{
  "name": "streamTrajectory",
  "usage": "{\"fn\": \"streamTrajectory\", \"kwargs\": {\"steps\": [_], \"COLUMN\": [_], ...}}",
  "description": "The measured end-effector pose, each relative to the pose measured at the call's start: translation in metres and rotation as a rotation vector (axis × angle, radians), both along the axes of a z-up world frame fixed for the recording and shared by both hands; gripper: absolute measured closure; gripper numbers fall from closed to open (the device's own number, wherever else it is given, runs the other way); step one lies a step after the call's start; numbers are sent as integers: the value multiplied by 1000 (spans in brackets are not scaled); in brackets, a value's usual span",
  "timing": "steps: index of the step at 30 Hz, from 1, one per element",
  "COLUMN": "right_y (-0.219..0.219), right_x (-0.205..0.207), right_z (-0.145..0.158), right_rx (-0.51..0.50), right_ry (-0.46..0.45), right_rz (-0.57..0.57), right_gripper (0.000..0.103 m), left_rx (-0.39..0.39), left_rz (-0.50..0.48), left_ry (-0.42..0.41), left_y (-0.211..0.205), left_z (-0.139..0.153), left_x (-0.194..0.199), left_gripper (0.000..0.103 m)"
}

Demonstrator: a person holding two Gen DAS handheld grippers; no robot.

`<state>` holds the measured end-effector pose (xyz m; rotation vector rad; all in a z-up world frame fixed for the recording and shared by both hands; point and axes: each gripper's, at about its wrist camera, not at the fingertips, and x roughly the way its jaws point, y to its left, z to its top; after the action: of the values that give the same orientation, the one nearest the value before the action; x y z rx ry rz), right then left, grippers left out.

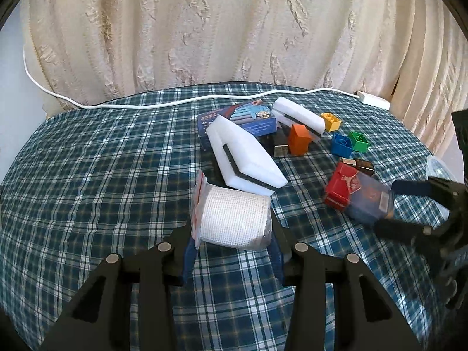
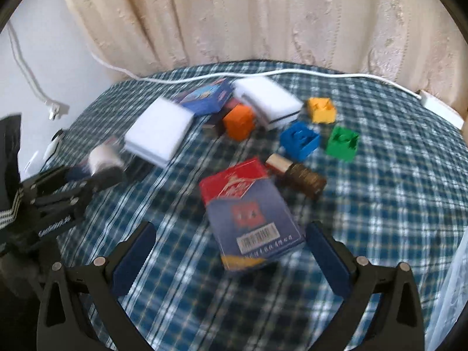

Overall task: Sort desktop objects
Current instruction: 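Grasp the red-and-blue card box with the right gripper while the left lifts the roll, then carry the roll and card box into the clear bowl and open both grippers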

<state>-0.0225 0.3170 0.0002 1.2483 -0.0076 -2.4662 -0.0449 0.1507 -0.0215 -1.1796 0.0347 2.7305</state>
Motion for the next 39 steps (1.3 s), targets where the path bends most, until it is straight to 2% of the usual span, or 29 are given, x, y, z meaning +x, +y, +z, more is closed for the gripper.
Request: {"fn": "streamTrajectory", "kwargs": {"steps": [4, 9, 10, 11, 12, 20, 28, 39], "right_y": [-11, -20, -20, -20, -19, -14, 10, 50], "right_x": [3, -9, -10, -11, -13, 2, 24, 58], "right_z": [-2, -9, -10, -12, -16, -13, -7, 7], "right_rx": [24, 107, 120, 123, 116, 70, -25, -90], "right_ry": [9, 19, 25, 18, 1, 21, 33, 82], "right_rz": [17, -20, -28, -31, -33, -70, -170, -278], "right_gripper": [4, 12, 18, 31, 35, 35, 35, 35], "left_rx": [14, 30, 37, 39, 38, 55, 94, 75], "left_rz": [-8, -19, -28, -32, -34, -47, -91, -155], "left_ry": [1, 1, 3, 5, 8, 18, 17, 19], "left_y": [4, -4, -12, -16, -13, -33, -35, -7], "left_z": [3, 6, 10, 11, 11, 18, 21, 34], "left_x": [-3, 4, 11, 13, 11, 26, 34, 49], "left_gripper": [58, 58, 58, 58, 58, 58, 58, 58]}}
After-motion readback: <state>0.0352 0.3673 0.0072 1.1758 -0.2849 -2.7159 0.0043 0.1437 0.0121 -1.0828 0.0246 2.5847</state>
